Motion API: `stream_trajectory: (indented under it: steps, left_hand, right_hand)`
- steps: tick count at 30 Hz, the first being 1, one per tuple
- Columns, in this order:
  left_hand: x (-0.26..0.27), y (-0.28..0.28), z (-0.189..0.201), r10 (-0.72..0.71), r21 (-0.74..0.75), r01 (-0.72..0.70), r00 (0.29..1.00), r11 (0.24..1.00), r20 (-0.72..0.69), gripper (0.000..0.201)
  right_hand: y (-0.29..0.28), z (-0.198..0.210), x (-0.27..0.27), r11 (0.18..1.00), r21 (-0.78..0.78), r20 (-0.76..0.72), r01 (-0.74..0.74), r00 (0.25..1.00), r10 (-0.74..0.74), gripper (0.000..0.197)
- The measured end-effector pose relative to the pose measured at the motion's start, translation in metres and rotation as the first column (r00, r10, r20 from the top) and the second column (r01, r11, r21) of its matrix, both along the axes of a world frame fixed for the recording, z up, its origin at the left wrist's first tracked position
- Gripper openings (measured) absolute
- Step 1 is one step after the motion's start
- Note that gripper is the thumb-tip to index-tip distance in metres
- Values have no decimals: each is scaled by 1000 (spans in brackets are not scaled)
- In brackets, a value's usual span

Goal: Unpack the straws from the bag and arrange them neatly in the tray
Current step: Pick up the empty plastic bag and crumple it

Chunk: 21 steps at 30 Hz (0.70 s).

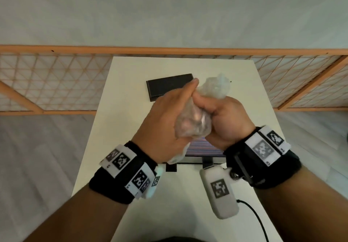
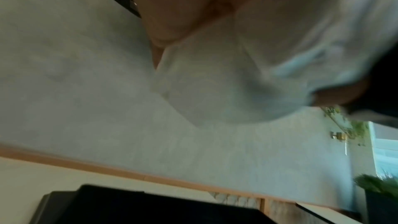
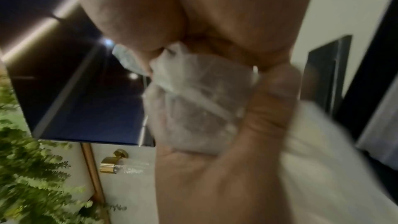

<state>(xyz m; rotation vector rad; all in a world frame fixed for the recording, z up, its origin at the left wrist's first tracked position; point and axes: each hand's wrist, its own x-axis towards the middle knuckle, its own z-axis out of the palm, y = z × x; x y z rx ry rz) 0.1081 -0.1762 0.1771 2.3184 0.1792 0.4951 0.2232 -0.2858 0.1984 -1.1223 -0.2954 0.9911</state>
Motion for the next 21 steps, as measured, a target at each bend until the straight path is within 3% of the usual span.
stream_trajectory:
  steps: [1,3,4,5,6,7,8,9,10,12,14,16,17,19,21]
  left_hand:
    - [-1,2,-1,7,-45,-6,1000,999,31,82]
    - [-6,6,-3,67,0,-67,998,998,8,30]
    - [-9,9,-4,121,55,-118,991,991,-49,17]
    - [-14,12,-8,175,102,-163,977,981,-118,16]
    - [-19,16,-10,218,125,-197,959,972,-182,17]
    - [-24,20,-11,249,132,-223,942,966,-224,18]
    - [-29,24,-10,265,145,-234,930,961,-256,20]
    - [-32,28,-8,266,180,-222,923,958,-278,23]
    - [-35,31,-4,256,225,-196,926,954,-278,26]
    - [-38,31,8,197,228,-139,946,964,-257,25]
    - [-40,26,15,105,156,-75,975,985,-197,19]
    - [-44,20,10,53,92,-46,995,995,-79,16]
    - [-46,16,3,57,127,-52,998,990,-37,20]
    - [-47,7,-8,79,214,-79,997,974,8,42]
    - [-44,-3,-12,73,236,-87,995,968,67,60]
  right_hand:
    - [0,1,-2,998,-7,-56,-57,997,56,41]
    - [3,0,-5,990,-65,-31,-121,992,119,36]
    - [3,0,-6,987,-128,80,-100,991,111,34]
    - [4,-1,-7,976,-215,283,-38,954,99,32]
    - [3,-1,-11,950,-301,541,87,835,95,36]
    - [1,-1,-18,909,-320,763,266,641,81,45]
    - [-1,0,-28,898,-237,899,371,434,58,58]
    - [-3,-1,-40,926,-170,950,337,306,63,68]
    - [-4,-3,-55,959,-174,958,224,264,113,76]
    - [-2,-13,-84,946,-325,909,10,277,310,93]
    - [3,-18,-98,912,-408,843,-48,364,396,93]
    - [8,-20,-94,951,-309,835,-30,470,286,65]
    - [7,-19,-88,964,-265,828,-9,511,232,52]
    - [1,-20,-77,973,-229,749,-24,634,192,45]
    - [-7,-22,-71,979,-180,576,-100,796,187,48]
